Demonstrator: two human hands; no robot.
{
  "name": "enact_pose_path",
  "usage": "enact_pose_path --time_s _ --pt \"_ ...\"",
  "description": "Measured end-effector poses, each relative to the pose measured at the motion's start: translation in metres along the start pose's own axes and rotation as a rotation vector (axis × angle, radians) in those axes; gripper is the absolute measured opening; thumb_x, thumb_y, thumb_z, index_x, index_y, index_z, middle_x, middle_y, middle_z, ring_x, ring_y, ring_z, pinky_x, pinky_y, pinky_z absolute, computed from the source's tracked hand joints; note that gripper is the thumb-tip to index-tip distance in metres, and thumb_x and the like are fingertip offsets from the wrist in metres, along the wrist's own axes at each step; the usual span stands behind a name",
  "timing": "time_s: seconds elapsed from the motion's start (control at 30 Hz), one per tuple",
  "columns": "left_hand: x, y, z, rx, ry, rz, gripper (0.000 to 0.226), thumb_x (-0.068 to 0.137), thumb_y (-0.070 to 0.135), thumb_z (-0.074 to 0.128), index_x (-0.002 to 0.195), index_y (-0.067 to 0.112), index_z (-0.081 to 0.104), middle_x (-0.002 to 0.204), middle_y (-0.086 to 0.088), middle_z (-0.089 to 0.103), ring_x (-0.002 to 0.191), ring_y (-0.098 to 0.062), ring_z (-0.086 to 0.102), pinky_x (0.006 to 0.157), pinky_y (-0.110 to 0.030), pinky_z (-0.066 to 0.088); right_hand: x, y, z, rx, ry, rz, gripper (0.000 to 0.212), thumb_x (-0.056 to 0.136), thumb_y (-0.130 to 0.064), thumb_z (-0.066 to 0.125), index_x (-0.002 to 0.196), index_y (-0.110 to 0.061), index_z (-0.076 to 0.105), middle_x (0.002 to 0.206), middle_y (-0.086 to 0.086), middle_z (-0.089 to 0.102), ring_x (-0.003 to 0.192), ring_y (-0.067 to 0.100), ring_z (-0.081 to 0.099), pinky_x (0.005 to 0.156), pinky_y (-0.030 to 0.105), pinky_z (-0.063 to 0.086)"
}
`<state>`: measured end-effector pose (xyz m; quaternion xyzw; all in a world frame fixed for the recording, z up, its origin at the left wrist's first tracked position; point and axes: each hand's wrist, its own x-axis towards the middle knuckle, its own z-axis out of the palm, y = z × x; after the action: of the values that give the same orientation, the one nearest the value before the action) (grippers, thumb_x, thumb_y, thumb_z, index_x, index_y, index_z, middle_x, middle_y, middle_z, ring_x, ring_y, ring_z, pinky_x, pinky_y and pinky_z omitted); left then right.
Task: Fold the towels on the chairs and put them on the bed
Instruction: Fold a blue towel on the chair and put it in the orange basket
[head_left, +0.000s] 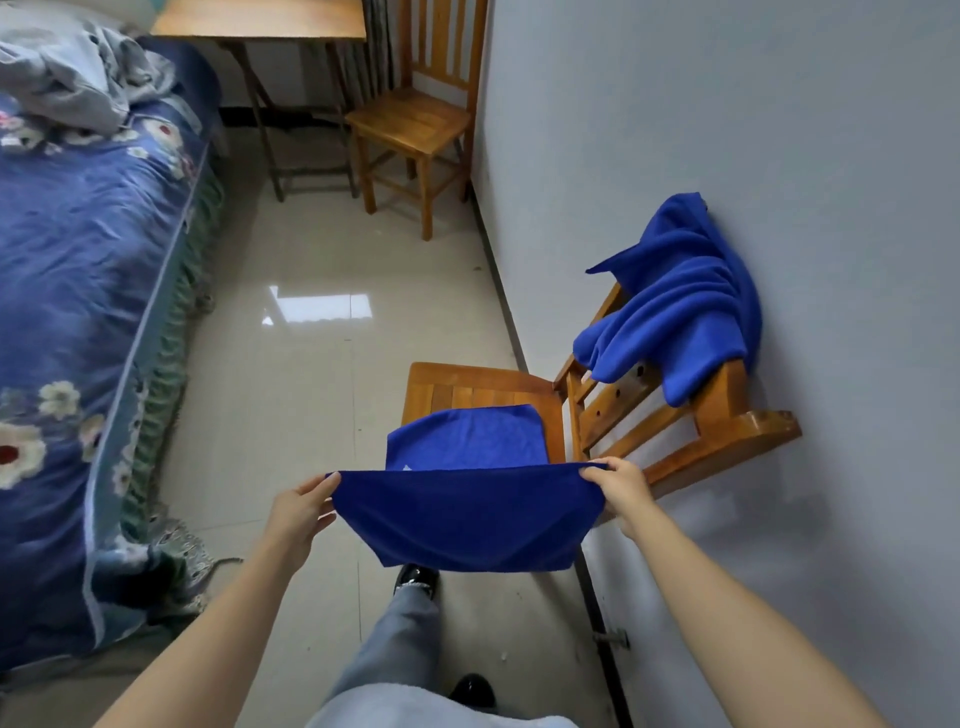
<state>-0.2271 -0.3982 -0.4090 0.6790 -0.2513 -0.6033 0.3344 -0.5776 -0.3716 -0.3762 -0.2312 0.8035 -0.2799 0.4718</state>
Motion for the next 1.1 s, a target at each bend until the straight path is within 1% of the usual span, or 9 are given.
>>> enact_pose_path --time_s 0.13,0.3,0.47,0.67,0.73,0.83,0.93,1.03,1.1 --pt "0.032 0.007 0.008 0.044 -0.019 -0.039 0.02 0.096 0.018 0.049 0.107 0.005 0.059 0.094 -0.008 0.065 0.087 -0.023 0.058 0.09 -0.038 0.042 0.02 -0.02 0.015 0.038 0.058 0.069 0.008 0.091 -0.008 0.052 0.099 -0.01 0.056 0.093 0.007 0.059 0.085 0.019 0.054 0.074 0.032 0.044" --pt "0.07 0.021 0.019 0.037 -0.007 -0.116 0.017 0.096 0.015 0.048 0.105 0.006 0.058 0.102 -0.012 0.062 0.092 -0.026 0.055 0.091 -0.039 0.041 0.049 -0.037 0.039 0.078 0.143 0.154 0.012 0.091 -0.008 0.054 0.103 -0.007 0.056 0.1 0.013 0.059 0.093 0.027 0.055 0.063 0.029 0.046" --pt "0.109 0.021 0.031 0.069 0.025 -0.142 0.017 0.095 0.013 0.047 0.088 0.009 0.062 0.095 -0.014 0.063 0.09 -0.028 0.055 0.084 -0.039 0.042 0.088 -0.037 0.061 0.054 0.196 0.2 0.021 0.09 -0.011 0.056 0.109 -0.004 0.057 0.107 0.016 0.061 0.095 0.028 0.056 0.085 0.041 0.048" --pt "0.165 -0.006 0.05 0.076 0.13 -0.119 0.024 0.095 0.011 0.046 0.076 0.009 0.061 0.082 -0.011 0.061 0.079 -0.023 0.052 0.066 -0.029 0.043 0.15 -0.023 0.091 0.035 0.246 0.185 0.025 0.092 -0.013 0.054 0.113 0.002 0.056 0.108 0.019 0.058 0.1 0.032 0.055 0.086 0.04 0.045" --pt "0.178 -0.016 0.059 0.098 0.156 -0.127 0.026 0.095 0.011 0.045 0.074 0.01 0.06 0.081 -0.011 0.059 0.077 -0.022 0.051 0.063 -0.027 0.042 0.166 -0.02 0.099 0.012 0.271 0.162 0.022 0.093 -0.013 0.052 0.107 0.004 0.057 0.109 0.024 0.059 0.096 0.034 0.055 0.082 0.039 0.044" --pt "0.197 -0.028 0.074 0.103 0.197 -0.136 0.028 0.096 0.013 0.045 0.071 0.014 0.058 0.077 -0.007 0.057 0.073 -0.019 0.049 0.061 -0.026 0.04 0.195 -0.017 0.109 -0.011 0.285 0.133 0.024 0.094 -0.011 0.051 0.106 0.009 0.055 0.109 0.033 0.056 0.103 0.043 0.054 0.087 0.044 0.045" --pt "0.225 -0.033 0.085 0.094 0.226 -0.13 0.028 0.096 0.014 0.046 0.07 0.017 0.057 0.074 -0.003 0.056 0.073 -0.019 0.049 0.063 -0.029 0.04 0.226 -0.015 0.121 -0.003 0.272 0.098 0.016 0.094 -0.013 0.051 0.093 0.003 0.054 0.091 0.025 0.054 0.088 0.035 0.052 0.074 0.038 0.042" --pt "0.251 -0.035 0.094 0.061 0.24 -0.131 0.028 0.095 0.013 0.048 0.07 0.019 0.057 0.073 -0.001 0.056 0.071 -0.018 0.049 0.063 -0.027 0.04 0.258 -0.009 0.131 0.03 0.275 0.09 0.017 0.094 -0.014 0.052 0.099 0.002 0.058 0.106 0.03 0.058 0.088 0.035 0.053 0.08 0.045 0.045" --pt "0.27 -0.04 0.097 0.049 0.244 -0.133 0.024 0.095 0.013 0.049 0.074 0.017 0.059 0.075 0.002 0.058 0.07 -0.014 0.051 0.063 -0.024 0.042 0.28 0.001 0.139 0.041 0.25 0.098 0.02 0.093 -0.017 0.054 0.094 0.002 0.059 0.098 0.028 0.058 0.082 0.03 0.051 0.074 0.039 0.043"
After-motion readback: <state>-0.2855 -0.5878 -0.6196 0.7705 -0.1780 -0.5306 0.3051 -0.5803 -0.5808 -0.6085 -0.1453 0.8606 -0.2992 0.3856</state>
